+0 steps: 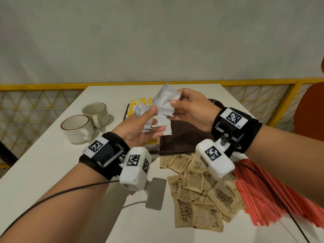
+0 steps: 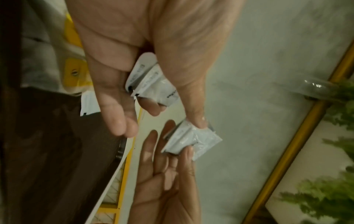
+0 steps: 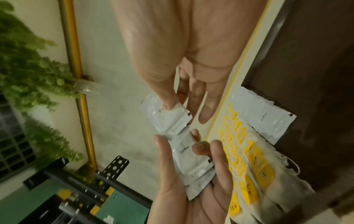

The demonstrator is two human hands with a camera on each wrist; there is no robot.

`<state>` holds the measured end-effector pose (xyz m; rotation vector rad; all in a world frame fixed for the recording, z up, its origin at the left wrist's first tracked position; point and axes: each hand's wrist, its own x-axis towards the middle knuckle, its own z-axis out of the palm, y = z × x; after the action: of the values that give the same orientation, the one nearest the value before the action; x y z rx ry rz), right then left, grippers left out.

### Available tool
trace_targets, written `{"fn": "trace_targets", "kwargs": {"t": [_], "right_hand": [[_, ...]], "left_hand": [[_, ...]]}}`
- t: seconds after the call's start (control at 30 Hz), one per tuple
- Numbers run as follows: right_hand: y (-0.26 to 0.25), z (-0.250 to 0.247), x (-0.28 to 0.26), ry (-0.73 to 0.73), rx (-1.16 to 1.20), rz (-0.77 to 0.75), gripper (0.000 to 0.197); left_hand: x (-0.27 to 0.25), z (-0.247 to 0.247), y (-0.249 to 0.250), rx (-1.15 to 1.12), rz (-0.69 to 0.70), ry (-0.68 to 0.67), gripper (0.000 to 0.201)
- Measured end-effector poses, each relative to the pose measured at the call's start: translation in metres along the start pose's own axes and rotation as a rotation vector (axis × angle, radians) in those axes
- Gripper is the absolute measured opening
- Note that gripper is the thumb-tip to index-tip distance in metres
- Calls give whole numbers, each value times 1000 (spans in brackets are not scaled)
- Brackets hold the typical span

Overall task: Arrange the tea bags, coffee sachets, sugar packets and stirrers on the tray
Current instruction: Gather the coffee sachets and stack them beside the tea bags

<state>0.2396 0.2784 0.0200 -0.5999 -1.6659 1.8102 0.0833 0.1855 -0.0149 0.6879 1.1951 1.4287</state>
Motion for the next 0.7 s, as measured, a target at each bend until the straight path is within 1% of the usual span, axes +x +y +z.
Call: {"fn": "trace_targets", "kwargs": {"t": [0.03,0.1,0.13,0.23,0.3,0.37,0.43,0.5,0.57,0.6,0.7], "right_hand": [[0,-3,2,29,38,16,12],[5,-11,6,50,4,86,11],[8,-14,7,41,-61,136,11],[27,-23,12,32,-330,301,11],[41,-27,20,74,-489,371,14],[52,-28,28,121,-546,395,14],[60,-27,36,149,-542,391,20],[65,-24,42,165,-561,382,23],[68,-21,45,178,-580,367,25],[69,-21,47,187,-589,357,25],[69,-20,48,211,-639,346,22]], "left_hand": [[4,-3,3,43,17,24,37],[11,-9,9,116,66,73,13],[15,-11,13,157,90,99,8],[29,-16,20,370,131,145,13],[42,-17,24,558,129,138,14],[54,-15,27,731,113,121,11],[63,-13,30,837,100,115,13],[69,-10,31,858,95,121,16],[71,-8,30,835,95,131,11],[72,-7,30,823,94,132,7],[71,-5,26,793,101,129,9]]}}
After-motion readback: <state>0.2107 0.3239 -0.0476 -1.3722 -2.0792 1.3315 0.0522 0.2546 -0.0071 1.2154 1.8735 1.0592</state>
